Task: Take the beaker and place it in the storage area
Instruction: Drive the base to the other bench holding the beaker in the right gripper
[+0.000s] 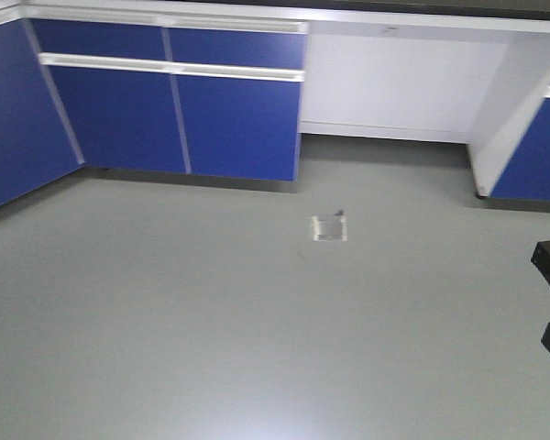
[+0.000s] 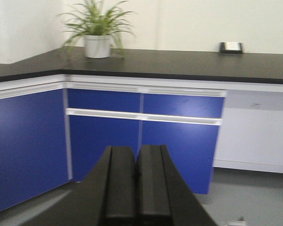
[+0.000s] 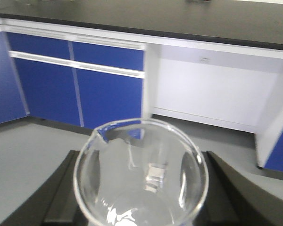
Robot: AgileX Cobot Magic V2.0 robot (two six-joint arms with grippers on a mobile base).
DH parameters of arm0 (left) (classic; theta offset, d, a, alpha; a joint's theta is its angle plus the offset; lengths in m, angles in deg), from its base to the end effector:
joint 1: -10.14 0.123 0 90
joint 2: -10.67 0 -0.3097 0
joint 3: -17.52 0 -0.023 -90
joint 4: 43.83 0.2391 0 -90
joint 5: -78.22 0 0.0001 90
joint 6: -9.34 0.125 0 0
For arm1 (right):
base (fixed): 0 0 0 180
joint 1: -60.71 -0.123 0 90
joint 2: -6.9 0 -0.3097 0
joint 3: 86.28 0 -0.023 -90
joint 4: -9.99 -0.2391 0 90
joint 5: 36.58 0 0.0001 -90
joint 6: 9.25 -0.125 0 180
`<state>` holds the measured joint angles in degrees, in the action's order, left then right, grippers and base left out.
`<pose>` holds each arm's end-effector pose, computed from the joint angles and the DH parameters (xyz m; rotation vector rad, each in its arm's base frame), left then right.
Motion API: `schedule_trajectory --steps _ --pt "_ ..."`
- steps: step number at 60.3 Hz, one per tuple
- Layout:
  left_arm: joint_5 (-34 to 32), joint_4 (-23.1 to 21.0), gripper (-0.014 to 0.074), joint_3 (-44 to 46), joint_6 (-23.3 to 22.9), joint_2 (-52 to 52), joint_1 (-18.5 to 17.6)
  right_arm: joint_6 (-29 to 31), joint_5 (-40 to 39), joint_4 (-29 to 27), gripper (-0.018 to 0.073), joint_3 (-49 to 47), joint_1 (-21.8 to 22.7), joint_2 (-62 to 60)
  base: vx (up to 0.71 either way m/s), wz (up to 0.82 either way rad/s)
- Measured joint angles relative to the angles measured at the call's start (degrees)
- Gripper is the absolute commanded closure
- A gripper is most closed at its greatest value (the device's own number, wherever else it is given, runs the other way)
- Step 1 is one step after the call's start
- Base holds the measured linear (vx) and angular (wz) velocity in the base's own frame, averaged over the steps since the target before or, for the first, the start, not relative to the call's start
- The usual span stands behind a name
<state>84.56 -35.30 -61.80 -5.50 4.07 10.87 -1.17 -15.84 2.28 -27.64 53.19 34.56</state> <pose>0.0541 0.0028 0.1937 -0.1122 1.6055 -0.0629 0.0808 0.0167 0.2688 -0.1693 1.8590 0.1247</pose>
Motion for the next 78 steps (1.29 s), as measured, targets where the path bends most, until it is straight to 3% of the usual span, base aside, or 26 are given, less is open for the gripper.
schedule_trajectory --steps 44,78 --pt "0.0 0.0 0.0605 0.0 0.0 0.0 0.0 0.0 0.0 0.0 0.0563 0.0 0.0 0.0 0.23 -0.66" --pt "0.0 0.0 0.0605 0.0 0.0 0.0 0.0 0.0 0.0 0.0 0.0563 0.0 0.0 0.0 0.31 -0.17"
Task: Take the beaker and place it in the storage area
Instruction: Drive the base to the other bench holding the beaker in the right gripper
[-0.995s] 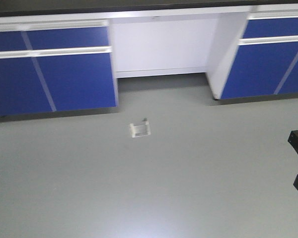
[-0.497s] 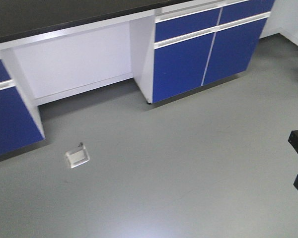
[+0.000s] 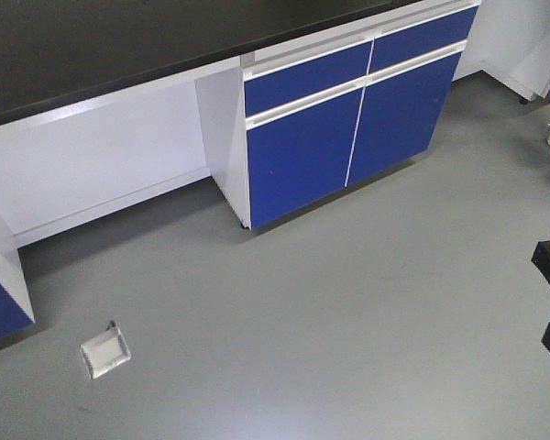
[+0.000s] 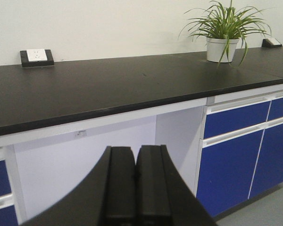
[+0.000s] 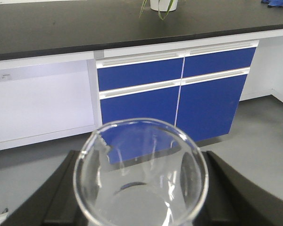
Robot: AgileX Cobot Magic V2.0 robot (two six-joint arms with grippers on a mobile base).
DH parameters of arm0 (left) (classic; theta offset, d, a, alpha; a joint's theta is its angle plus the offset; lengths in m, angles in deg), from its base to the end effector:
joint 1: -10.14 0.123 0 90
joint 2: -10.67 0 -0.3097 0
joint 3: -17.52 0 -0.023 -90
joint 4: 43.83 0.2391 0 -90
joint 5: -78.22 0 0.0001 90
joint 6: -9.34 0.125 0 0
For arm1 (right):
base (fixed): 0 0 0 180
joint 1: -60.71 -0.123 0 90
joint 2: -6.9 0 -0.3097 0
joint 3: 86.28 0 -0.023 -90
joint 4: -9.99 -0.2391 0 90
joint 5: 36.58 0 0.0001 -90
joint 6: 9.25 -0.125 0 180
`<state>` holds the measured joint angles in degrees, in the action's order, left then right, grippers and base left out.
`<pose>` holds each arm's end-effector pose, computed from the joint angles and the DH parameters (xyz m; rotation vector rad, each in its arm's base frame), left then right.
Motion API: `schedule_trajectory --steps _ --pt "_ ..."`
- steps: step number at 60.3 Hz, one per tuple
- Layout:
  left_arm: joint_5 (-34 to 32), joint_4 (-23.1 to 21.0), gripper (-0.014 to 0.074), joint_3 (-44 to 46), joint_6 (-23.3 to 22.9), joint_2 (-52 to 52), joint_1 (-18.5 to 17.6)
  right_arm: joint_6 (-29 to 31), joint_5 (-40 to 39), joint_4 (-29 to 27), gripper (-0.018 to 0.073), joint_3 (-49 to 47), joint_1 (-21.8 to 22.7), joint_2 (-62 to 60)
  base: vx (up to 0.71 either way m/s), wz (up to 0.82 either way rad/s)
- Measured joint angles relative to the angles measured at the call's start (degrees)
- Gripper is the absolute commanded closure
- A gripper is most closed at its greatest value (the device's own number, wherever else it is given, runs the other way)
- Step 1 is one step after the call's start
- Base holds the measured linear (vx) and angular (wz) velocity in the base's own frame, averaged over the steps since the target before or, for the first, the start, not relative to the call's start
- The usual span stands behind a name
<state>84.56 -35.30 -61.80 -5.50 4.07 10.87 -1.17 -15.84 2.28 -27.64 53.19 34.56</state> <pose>0.0541 0.0028 0.1937 -0.1122 1.6055 -0.0629 0.0808 0.0167 0.2688 -0.1693 1.8590 0.1247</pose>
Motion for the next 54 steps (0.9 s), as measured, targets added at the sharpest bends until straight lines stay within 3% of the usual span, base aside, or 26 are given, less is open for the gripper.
schedule_trajectory --steps 28,54 --pt "0.0 0.0 0.0605 0.0 0.0 0.0 0.0 0.0 0.0 0.0 0.0563 0.0 0.0 0.0 0.39 0.10" --pt "0.0 0.0 0.0605 0.0 0.0 0.0 0.0 0.0 0.0 0.0 0.0563 0.0 0.0 0.0 0.37 0.40"
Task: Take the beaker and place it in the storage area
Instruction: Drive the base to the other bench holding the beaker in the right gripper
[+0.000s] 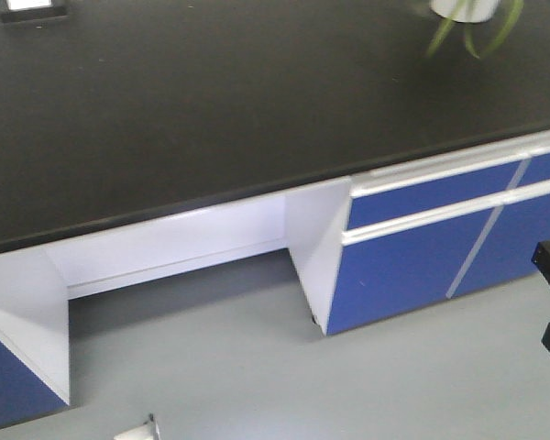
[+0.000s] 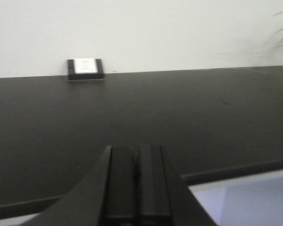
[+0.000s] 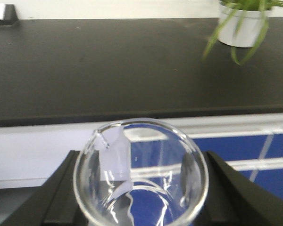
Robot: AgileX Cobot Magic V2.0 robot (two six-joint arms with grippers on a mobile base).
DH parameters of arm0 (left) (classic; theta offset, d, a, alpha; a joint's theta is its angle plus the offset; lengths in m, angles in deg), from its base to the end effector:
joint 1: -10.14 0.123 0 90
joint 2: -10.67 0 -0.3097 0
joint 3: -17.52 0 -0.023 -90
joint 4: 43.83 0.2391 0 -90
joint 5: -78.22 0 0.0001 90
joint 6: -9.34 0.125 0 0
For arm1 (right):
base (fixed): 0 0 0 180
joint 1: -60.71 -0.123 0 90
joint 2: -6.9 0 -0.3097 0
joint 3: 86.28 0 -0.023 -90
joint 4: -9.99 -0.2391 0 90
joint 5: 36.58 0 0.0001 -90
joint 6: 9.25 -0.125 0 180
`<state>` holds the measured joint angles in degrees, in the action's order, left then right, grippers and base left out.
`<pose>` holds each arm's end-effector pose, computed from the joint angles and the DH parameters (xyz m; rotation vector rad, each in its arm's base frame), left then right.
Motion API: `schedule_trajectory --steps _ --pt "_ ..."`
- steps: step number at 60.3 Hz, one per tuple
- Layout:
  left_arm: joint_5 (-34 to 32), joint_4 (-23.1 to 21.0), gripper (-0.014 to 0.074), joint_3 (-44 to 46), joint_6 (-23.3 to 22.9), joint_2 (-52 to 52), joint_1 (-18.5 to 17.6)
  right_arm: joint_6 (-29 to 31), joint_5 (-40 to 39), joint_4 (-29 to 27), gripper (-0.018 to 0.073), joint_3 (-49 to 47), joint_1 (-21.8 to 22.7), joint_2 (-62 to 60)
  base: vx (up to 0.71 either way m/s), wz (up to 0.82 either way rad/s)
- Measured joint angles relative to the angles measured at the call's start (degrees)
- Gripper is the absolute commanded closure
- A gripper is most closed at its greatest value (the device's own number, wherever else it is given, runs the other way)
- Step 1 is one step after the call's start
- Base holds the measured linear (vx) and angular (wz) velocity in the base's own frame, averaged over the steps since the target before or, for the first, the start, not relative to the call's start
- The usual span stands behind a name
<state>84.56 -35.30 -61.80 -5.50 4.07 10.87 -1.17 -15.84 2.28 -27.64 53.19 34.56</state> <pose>0.0541 0.0028 0.1937 -0.1122 1.6055 -0.0629 0.0808 0.0167 0.2688 -0.1693 1.8590 0.1247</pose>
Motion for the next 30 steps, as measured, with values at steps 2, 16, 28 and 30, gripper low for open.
schedule_trajectory --steps 2,16,28,30 --pt "0.0 0.0 0.0605 0.0 0.0 0.0 0.0 0.0 0.0 0.0 0.0563 0.0 0.0 0.0 0.36 0.49" --pt "0.0 0.0 0.0605 0.0 0.0 0.0 0.0 0.0 0.0 0.0 0.0563 0.0 0.0 0.0 0.35 0.48" --pt "0.0 0.0 0.0605 0.0 0.0 0.0 0.0 0.0 0.0 0.0 0.0563 0.0 0.0 0.0 0.32 0.44" --pt "0.0 0.0 0.0605 0.0 0.0 0.0 0.0 0.0 0.0 0.0 0.0563 0.0 0.0 0.0 0.30 0.41"
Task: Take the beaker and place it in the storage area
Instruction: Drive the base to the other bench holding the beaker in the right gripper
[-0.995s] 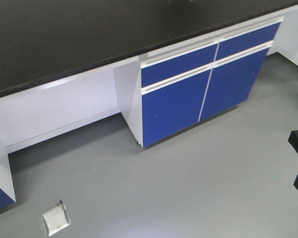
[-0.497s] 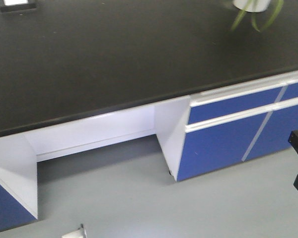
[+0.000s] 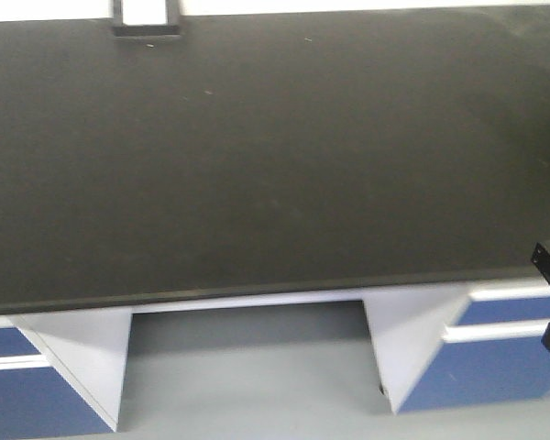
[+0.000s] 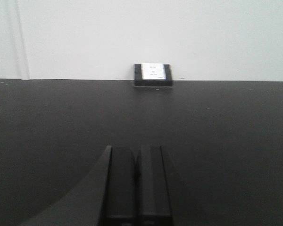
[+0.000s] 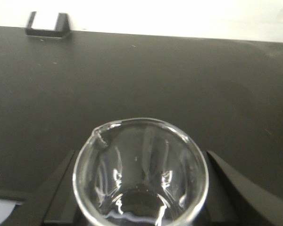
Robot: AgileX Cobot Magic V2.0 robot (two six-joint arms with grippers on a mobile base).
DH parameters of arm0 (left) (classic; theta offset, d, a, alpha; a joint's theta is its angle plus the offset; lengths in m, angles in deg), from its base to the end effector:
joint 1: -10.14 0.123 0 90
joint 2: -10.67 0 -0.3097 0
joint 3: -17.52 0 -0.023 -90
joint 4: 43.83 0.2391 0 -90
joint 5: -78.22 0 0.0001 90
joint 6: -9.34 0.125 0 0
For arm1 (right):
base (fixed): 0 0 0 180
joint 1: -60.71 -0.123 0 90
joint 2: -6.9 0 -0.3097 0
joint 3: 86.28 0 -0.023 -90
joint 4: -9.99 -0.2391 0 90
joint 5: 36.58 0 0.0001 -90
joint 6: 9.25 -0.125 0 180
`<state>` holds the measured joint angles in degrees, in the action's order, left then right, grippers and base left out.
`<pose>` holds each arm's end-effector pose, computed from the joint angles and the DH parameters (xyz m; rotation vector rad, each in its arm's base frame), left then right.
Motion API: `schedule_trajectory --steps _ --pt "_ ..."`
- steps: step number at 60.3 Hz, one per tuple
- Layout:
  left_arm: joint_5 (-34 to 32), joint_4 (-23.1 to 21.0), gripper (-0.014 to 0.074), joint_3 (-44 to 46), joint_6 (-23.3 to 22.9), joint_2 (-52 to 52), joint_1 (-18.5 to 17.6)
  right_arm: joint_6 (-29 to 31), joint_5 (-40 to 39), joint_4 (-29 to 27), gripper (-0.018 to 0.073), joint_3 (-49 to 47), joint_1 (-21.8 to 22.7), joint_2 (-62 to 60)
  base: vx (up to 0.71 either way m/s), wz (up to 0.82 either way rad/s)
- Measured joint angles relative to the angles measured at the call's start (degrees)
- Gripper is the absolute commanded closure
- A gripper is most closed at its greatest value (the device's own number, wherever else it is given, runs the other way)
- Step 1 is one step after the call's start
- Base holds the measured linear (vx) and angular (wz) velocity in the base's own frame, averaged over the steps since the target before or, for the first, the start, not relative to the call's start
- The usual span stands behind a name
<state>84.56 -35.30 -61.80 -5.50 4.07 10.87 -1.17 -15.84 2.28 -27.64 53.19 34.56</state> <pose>0.0541 0.0028 0.1937 -0.1122 1.6055 -0.0629 0.0808 0.0167 0.2688 -0.1693 1.8590 0.1247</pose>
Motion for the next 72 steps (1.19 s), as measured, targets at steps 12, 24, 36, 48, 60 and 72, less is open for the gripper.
schedule_trajectory --steps 12,24,36,48,60,72 --pt "0.0 0.0 0.0605 0.0 0.0 0.0 0.0 0.0 0.0 0.0 0.0563 0.0 0.0 0.0 0.27 0.32" --pt "0.0 0.0 0.0605 0.0 0.0 0.0 0.0 0.0 0.0 0.0 0.0563 0.0 0.0 0.0 0.20 0.08" --pt "0.0 0.0 0.0605 0.0 0.0 0.0 0.0 0.0 0.0 0.0 0.0563 0.0 0.0 0.0 0.12 -0.11" --pt "0.0 0.0 0.0605 0.0 0.0 0.0 0.0 0.0 0.0 0.0 0.0563 0.0 0.0 0.0 0.07 -0.01" --pt "0.0 0.0 0.0605 0.0 0.0 0.0 0.0 0.0 0.0 0.0 0.0563 0.0 0.0 0.0 0.01 0.01" --pt "0.0 0.0 0.0605 0.0 0.0 0.0 0.0 0.0 0.0 0.0 0.0563 0.0 0.0 0.0 0.00 0.00"
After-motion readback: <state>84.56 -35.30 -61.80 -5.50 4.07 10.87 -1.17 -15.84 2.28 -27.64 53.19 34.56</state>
